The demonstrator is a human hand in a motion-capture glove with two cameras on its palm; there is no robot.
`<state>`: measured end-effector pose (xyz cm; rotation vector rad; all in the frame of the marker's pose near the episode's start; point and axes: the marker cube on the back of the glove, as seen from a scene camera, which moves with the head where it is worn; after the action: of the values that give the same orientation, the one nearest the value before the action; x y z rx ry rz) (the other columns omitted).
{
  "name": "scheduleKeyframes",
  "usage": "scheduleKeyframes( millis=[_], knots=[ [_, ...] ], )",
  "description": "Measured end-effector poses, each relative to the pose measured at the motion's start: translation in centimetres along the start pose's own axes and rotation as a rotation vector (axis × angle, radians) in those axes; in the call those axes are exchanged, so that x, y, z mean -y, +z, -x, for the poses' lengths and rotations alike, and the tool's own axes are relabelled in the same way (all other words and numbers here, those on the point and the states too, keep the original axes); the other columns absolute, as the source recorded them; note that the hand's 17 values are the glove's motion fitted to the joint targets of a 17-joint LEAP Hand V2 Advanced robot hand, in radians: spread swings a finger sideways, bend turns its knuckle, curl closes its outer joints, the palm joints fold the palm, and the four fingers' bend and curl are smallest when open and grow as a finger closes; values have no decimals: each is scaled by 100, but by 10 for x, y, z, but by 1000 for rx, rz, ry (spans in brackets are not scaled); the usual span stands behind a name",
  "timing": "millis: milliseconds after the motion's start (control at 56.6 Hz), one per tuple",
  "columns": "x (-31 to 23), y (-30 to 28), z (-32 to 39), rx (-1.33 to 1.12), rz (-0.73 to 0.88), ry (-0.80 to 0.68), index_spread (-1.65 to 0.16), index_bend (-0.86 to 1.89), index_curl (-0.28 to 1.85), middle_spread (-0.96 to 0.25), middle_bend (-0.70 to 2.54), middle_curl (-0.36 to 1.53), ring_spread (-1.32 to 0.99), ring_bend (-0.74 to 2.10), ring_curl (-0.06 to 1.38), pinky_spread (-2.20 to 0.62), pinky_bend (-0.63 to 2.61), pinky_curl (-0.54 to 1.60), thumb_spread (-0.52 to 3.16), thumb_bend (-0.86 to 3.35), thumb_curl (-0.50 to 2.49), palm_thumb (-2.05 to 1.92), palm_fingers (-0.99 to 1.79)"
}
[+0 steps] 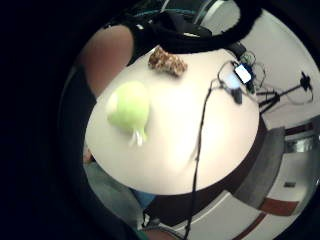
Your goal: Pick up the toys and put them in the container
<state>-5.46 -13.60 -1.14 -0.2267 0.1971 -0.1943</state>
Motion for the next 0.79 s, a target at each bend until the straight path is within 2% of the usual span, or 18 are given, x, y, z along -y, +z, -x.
scheduleKeyframes(
  millis=[124, 265, 318, 406, 477, 565, 671, 724, 759, 795],
  knots=[
    [52, 1, 6, -93, 34, 2, -34, 24, 33, -15, 15, 21, -17, 30, 20, 5, 71, 32, 148, -3, 20, -4, -1],
    [59, 41, -9, -158, 86, 95, -34, 22, 34, -15, 15, 21, -16, 30, 21, 5, 75, 33, 146, -3, 20, -4, -2],
    [56, 68, -19, -147, 160, 155, -34, 21, 35, -15, 15, 21, -16, 30, 22, 5, 78, 34, 145, -3, 21, -3, -2],
    [36, 144, -17, -221, 364, 191, -35, 19, 35, -15, 12, 21, -15, 30, 22, 5, 87, 36, 142, -2, 22, -2, -3],
    [18, 189, -11, -276, 450, 114, -36, 15, 35, -14, 9, 19, -12, 27, 22, 6, 100, 40, 140, -2, 23, -1, -9],
    [14, 189, -10, -260, 438, 62, -35, 10, 31, -11, 5, 16, -8, 23, 23, 5, 119, 44, 136, -1, 25, 1, -20],
    [18, 187, -12, -249, 358, 54, -37, 14, 29, -11, 7, 14, -7, 35, 26, 2, 125, 45, 135, 0, 28, 6, -11],
    [21, 186, -10, -231, 240, 42, -38, 17, 30, -11, 11, 14, -11, 48, 29, -2, 122, 44, 137, 2, 30, 12, 4],
    [25, 183, -10, -222, 149, 39, -39, 20, 30, -13, 18, 15, -19, 63, 32, -13, 121, 42, 140, 6, 32, 17, 37],
    [31, 177, -13, -202, 80, 41, -40, 11, 27, -16, 28, 18, -26, 77, 33, -23, 121, 38, 141, 13, 37, 32, 65]
  ],
)
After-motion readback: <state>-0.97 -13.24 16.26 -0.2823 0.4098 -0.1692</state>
